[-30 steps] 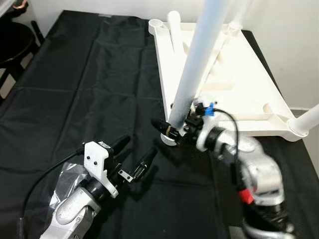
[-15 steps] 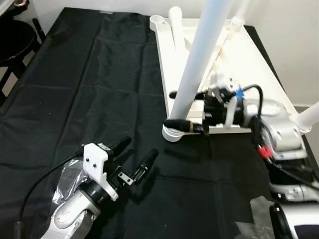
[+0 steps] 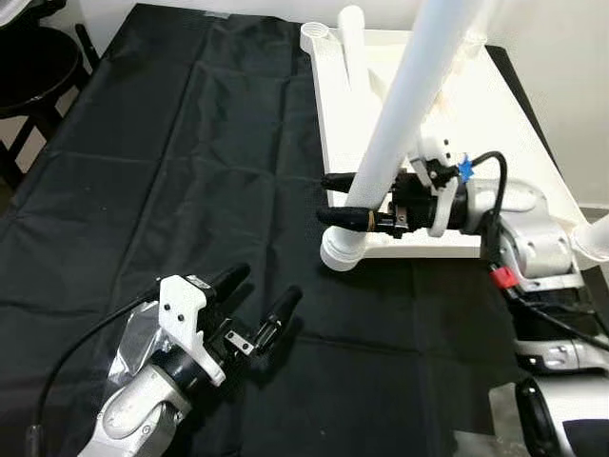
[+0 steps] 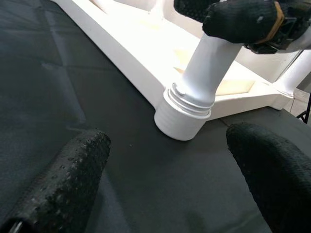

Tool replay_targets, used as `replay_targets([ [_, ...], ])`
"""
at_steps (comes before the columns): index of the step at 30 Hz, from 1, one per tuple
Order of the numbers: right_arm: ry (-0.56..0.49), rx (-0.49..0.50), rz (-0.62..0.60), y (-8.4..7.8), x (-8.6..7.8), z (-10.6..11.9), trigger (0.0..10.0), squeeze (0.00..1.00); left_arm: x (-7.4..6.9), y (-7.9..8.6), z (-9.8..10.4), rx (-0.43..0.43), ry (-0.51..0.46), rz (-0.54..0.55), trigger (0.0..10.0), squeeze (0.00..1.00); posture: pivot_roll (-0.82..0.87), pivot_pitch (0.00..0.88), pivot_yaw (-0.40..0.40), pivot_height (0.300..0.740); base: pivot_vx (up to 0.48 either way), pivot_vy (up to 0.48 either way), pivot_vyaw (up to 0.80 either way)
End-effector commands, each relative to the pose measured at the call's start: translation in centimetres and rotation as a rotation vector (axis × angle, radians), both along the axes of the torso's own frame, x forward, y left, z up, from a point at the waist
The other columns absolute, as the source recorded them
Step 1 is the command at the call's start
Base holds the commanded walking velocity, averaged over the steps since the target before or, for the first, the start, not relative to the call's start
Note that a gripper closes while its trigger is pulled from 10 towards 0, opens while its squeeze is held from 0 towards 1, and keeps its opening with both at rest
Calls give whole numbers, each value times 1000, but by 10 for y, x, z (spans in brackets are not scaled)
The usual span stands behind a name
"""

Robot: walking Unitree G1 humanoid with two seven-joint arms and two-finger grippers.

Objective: Building children table

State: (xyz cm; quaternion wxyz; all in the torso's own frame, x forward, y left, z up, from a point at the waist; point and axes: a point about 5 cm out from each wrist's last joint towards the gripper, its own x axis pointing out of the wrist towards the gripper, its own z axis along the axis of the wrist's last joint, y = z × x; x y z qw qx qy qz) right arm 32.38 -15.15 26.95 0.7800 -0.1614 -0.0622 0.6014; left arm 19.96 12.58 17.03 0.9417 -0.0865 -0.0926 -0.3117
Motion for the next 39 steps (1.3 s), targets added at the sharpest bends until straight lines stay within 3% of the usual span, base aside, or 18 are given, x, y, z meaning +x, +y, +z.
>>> replay_targets([
  [1,22,-8,-30,2,-5,-11,0,0,-2,-1,-1,2,12,-11,10000,0,51,299,-93,740,0,0,0],
  [2,62,120,-179,23,-12,-23,0,0,-1,0,-1,1,10,-8,10000,0,43,292,-95,740,0,0,0],
  [4,89,177,-238,32,-16,-27,0,0,0,0,-1,1,9,-7,10000,0,39,286,-95,740,0,0,0],
  [5,86,208,-317,39,-18,-30,0,0,0,1,-2,2,9,-6,10000,0,38,285,-94,740,0,0,0],
  [6,83,247,-572,40,-13,-38,0,0,1,2,-3,3,11,-7,10000,0,24,269,-93,740,0,0,0],
  [7,83,247,-572,40,-13,-38,0,0,1,2,-3,3,11,-7,10000,0,24,269,-93,740,0,0,0],
  [8,88,261,-917,27,-9,-48,0,0,2,2,-4,5,13,-8,10000,0,15,259,-95,740,0,0,0],
  [9,144,297,-1107,21,-15,-62,0,0,3,2,-6,6,14,-9,10000,0,11,249,-97,740,0,0,0],
  [12,175,283,-1168,24,-22,-76,0,0,5,2,-7,8,15,-12,10000,0,15,232,-94,740,0,0,0],
  [20,214,258,-1077,47,-29,-83,118,0,12,2,-11,6,8,-11,10000,0,0,202,-102,740,0,0,0],
  [21,215,233,-1046,50,-28,-82,9765,0,13,2,-11,6,7,-11,10000,0,0,202,-102,740,0,0,0],
  [22,226,217,-1022,52,-29,-82,9765,0,13,1,-11,5,7,-11,10000,0,1,202,-104,740,0,0,0],
  [23,212,202,-983,54,-29,-78,10000,925,13,1,-11,5,6,-10,10000,0,2,207,-105,740,0,0,0],
  [25,195,194,-943,54,-29,-73,10000,1000,12,1,-10,5,4,-9,10000,0,3,209,-104,740,0,0,0],
  [32,101,227,-816,42,-20,-52,10000,1000,9,1,-9,2,2,-8,10000,0,4,228,-104,740,0,0,0],
  [33,63,217,-756,40,-19,-49,10000,1000,9,1,-9,1,3,-10,10000,0,4,228,-104,740,0,0,0],
  [34,4,181,-576,35,-20,-42,10000,1000,7,1,-9,1,4,-11,10000,0,17,240,-103,740,0,0,0],
  [39,5,132,-401,22,-19,-32,10000,1000,4,1,-8,3,5,-11,10000,0,28,250,-98,740,0,0,0],
])
